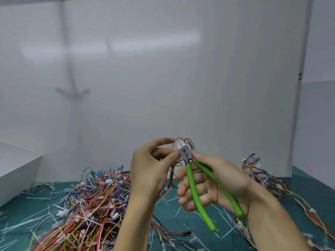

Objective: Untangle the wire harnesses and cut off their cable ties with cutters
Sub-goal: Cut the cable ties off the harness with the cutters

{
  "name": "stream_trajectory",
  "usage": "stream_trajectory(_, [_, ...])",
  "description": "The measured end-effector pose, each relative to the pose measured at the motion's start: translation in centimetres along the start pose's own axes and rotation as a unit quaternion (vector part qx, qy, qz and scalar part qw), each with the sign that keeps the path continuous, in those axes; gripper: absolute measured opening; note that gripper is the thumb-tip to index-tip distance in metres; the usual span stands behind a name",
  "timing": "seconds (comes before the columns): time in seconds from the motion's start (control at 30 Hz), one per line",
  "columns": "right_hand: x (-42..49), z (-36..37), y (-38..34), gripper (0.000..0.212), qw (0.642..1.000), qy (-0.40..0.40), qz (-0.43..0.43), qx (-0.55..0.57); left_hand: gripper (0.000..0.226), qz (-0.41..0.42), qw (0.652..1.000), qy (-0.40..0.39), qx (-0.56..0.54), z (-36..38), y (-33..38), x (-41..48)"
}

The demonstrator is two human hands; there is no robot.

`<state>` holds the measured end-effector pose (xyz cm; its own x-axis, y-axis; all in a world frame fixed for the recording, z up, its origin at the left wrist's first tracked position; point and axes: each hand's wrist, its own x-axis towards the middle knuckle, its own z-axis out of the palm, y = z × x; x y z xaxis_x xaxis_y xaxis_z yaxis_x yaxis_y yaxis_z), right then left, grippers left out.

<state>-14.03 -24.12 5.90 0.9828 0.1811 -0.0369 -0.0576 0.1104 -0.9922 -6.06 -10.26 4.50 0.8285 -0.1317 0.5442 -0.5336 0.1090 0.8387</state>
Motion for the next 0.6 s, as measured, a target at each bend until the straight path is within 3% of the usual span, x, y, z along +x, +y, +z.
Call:
stream_trajectory(0.3, [0.49,-0.09,0.38,0.062,0.999,-0.018,-0.002,0.029,0.026,0.035,0.998,-0.001,0.058,0.01,0.54,-0.30])
stream_trajectory(0.6, [0.16,-0.29,0.08,0.062,0.998,-0.030,-0.009,0.058,0.032,0.093,0.981,0.065,0.156,0.56,0.97,-0.81])
